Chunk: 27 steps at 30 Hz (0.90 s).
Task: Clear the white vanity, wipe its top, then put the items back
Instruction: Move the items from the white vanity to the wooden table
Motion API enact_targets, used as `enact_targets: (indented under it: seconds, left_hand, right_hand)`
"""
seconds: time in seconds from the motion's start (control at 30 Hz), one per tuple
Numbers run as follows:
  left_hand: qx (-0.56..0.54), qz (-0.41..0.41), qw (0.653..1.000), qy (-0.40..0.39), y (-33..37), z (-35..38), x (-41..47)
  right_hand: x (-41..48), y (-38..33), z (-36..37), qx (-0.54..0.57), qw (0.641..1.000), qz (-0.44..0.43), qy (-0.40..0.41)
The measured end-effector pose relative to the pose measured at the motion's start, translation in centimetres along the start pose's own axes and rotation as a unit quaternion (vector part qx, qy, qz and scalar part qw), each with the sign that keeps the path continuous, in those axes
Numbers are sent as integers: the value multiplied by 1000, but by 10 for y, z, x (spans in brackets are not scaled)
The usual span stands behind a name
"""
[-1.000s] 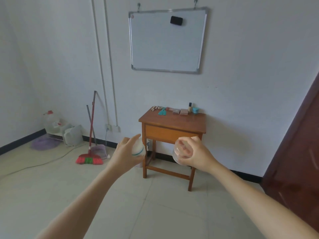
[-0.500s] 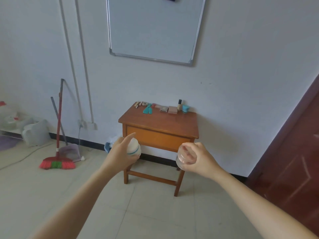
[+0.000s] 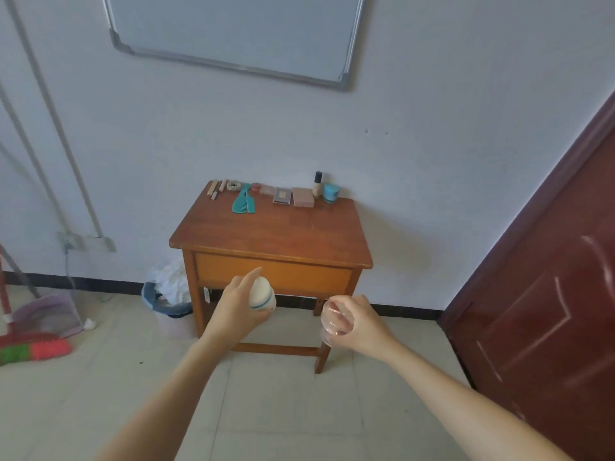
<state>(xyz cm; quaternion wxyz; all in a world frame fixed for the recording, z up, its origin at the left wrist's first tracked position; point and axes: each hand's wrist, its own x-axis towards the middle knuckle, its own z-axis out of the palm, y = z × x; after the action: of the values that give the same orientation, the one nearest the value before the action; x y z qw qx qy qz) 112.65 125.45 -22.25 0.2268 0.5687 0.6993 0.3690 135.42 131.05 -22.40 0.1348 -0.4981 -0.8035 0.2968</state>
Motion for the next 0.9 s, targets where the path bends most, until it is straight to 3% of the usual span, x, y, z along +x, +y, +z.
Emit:
enact_targets:
  seconds: [0.4, 0.63, 0.9]
  left_hand:
    - [45, -15, 999, 20, 0, 44, 165]
    - [51, -54, 996, 48, 0, 94, 278]
    - [37, -73, 997, 10, -13, 166, 366]
  right_hand:
    - [177, 55, -47, 43, 998, -30, 25]
    - [295, 109, -76, 45, 999, 0, 13]
    - [363, 167, -65, 44, 996, 67, 34]
